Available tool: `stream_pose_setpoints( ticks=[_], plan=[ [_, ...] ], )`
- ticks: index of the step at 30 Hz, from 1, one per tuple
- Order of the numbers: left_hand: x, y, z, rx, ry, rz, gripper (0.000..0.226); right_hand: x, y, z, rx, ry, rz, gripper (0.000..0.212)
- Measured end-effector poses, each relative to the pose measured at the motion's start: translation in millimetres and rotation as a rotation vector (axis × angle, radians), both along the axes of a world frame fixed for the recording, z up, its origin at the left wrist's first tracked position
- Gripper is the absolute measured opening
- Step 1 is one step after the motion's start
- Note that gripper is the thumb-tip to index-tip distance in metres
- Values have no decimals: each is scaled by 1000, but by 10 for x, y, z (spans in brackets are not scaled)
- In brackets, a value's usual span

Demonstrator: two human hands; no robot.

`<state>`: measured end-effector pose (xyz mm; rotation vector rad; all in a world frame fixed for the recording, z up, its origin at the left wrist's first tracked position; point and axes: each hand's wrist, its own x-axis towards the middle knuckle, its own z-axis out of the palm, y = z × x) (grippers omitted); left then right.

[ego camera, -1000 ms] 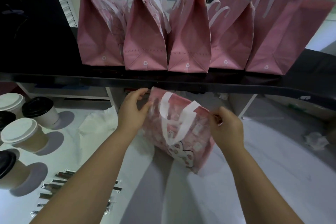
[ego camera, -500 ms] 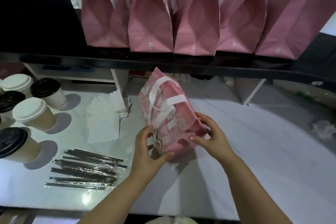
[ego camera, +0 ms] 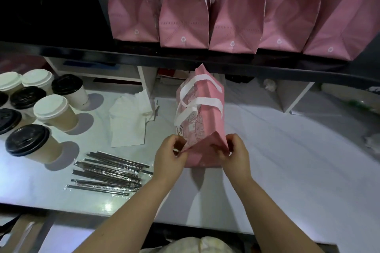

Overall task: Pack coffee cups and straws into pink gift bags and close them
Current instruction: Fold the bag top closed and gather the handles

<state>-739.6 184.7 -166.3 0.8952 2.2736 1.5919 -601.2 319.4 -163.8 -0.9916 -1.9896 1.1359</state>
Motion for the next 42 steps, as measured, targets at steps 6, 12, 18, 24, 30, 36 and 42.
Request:
stream_pose_setpoints(
  ticks=[6, 12, 18, 24, 30, 36, 42],
  plan=[
    [47, -120, -126, -27, -43, 12, 31, 202, -18, -164, -77, 23, -15, 37],
    [3, -53, -157, -100, -36, 10, 28, 181, 29, -186, -85, -34, -41, 32],
    [149, -23, -163, -136, -66, -75, 30, 290, 146, -187, -90, -70, -164, 30],
    [391, 170, -200, -108, -187, -417, 55, 516, 290, -124, -472, 266, -321, 45],
    [-476, 223, -1, 89, -265, 66, 48, 448, 45, -88, -468, 358, -235, 37],
    [-1015, 438, 221, -50, -276, -176, 50, 213, -258, -114, -467, 349, -234, 44],
    [-1001, 279, 88, -41, -362, -350, 29, 359, -215, -37, -446, 330, -466, 18]
  ],
)
